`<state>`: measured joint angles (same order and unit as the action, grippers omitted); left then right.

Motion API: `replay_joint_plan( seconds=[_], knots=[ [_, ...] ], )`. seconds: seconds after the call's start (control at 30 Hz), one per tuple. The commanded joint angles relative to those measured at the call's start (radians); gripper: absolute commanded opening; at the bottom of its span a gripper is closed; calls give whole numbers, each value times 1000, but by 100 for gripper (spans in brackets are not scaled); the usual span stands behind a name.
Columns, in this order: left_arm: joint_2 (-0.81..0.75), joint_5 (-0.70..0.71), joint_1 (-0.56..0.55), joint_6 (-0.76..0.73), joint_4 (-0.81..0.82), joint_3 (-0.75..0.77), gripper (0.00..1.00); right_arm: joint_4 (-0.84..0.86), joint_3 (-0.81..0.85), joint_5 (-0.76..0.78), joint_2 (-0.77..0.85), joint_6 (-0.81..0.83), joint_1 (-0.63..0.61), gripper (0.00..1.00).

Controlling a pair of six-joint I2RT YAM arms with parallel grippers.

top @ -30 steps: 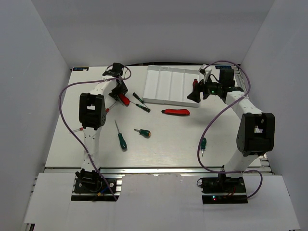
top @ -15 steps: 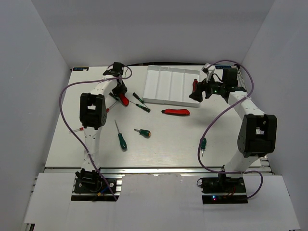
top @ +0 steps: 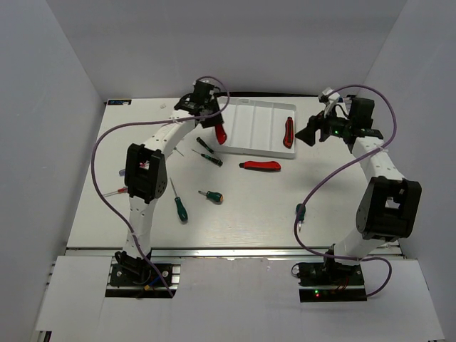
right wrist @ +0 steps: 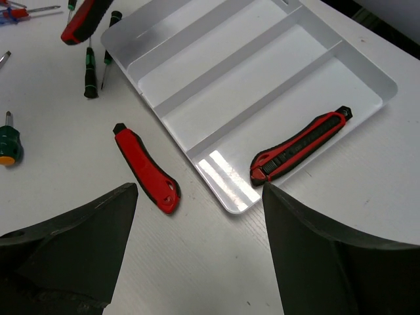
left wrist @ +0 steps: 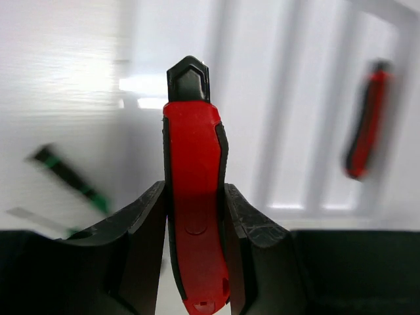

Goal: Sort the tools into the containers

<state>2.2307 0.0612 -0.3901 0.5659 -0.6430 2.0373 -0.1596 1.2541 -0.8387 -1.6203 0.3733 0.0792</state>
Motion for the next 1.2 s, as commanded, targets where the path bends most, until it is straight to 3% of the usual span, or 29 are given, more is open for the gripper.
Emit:
replay_joint_plan(
  seconds=[0.0, 0.1, 0.27, 0.57, 0.83, 1.07, 1.17],
  knots=[
    [-49, -205, -61, 8, 164, 53, 4, 9, 24, -33, 57, -5, 27, 83],
    [25, -363, -108, 15, 305, 111, 4, 20, 7, -39, 69, -25, 47, 83],
    [184, -469, -167, 52, 509, 257, 0, 37, -5, -51, 88, -48, 60, 83],
    [308, -354, -222, 155, 841, 271, 0, 29, -19, -68, 94, -53, 68, 83],
    [408, -196, -282, 114, 875, 373, 1, 37, -41, -80, 91, -56, 68, 83],
    [438, -167, -288, 65, 855, 333, 15, 31, -58, -89, 89, -44, 68, 83],
    [451, -161, -291, 37, 830, 347, 27, 16, -59, -108, 83, -22, 68, 83]
  ],
)
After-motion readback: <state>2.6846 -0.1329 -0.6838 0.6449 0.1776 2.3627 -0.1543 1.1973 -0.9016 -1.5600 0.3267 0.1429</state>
